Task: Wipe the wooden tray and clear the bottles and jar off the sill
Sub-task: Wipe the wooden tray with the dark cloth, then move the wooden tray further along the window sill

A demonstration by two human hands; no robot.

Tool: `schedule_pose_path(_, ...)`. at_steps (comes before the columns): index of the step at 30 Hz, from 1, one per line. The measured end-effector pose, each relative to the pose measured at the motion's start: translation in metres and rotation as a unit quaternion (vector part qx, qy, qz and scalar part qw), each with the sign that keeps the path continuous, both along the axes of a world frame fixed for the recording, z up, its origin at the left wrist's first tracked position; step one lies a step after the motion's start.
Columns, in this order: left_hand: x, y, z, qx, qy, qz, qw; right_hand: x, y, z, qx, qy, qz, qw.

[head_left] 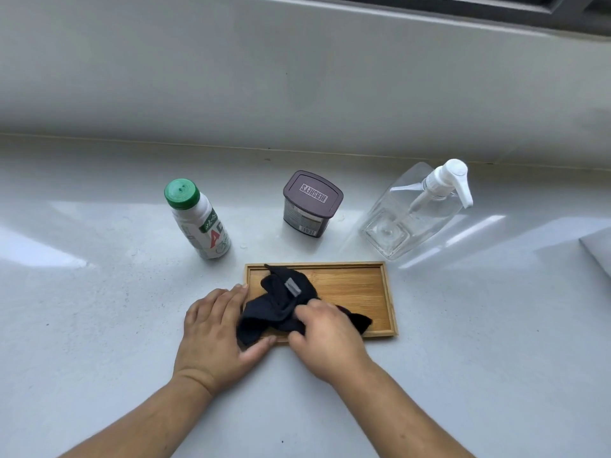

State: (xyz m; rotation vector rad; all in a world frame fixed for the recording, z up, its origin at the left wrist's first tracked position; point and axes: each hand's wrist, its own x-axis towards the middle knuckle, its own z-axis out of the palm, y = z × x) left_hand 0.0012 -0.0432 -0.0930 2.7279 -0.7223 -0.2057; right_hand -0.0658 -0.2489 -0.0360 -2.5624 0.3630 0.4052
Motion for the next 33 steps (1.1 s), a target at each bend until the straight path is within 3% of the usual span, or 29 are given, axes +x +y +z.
schedule_pose_path(3,0.001,0.001,-0.001,0.001,0.002,-0.002,1.0,-0.011,-0.049,0.003,-0.034,0.016,-0.111,0.993)
schedule_pose_path(6,0.001,0.001,-0.001,0.016,0.009,-0.003,1.0,-0.016,-0.068,0.016,0.017,0.001,-0.202,0.979)
schedule_pose_path(13,-0.001,-0.002,0.005,0.002,0.001,0.002,1.0,-0.072,0.006,0.072,0.154,-0.136,-0.023,0.978)
schedule_pose_path(15,-0.001,0.0,0.007,0.005,0.027,0.003,1.0,-0.094,0.02,0.069,0.17,-0.113,-0.008,0.979)
schedule_pose_path(18,0.001,0.001,0.012,0.024,0.061,0.008,0.998,-0.109,0.019,0.052,0.139,0.02,-0.059,0.988)
schedule_pose_path(21,0.0,-0.004,0.024,0.03,0.055,0.021,0.998,-0.112,-0.008,0.038,0.185,0.134,-0.143,0.963)
schedule_pose_path(24,0.004,-0.009,0.041,-0.01,0.1,0.073,0.992,-0.102,-0.049,0.037,0.207,0.058,-0.265,0.94)
schedule_pose_path(26,0.004,-0.016,0.056,-0.057,0.183,0.162,0.968,-0.088,-0.077,0.037,0.195,-0.006,-0.347,0.917)
schedule_pose_path(28,0.006,-0.028,0.071,-0.105,0.277,0.247,0.923,-0.07,-0.095,0.037,0.226,0.007,-0.4,0.888)
schedule_pose_path(31,0.013,-0.045,0.083,-0.166,0.42,0.335,0.827,-0.051,-0.105,0.036,0.274,0.047,-0.414,0.867)
schedule_pose_path(33,0.017,-0.051,0.084,-0.172,0.446,0.364,0.799,-0.045,-0.109,0.04,0.308,0.045,-0.43,0.848)
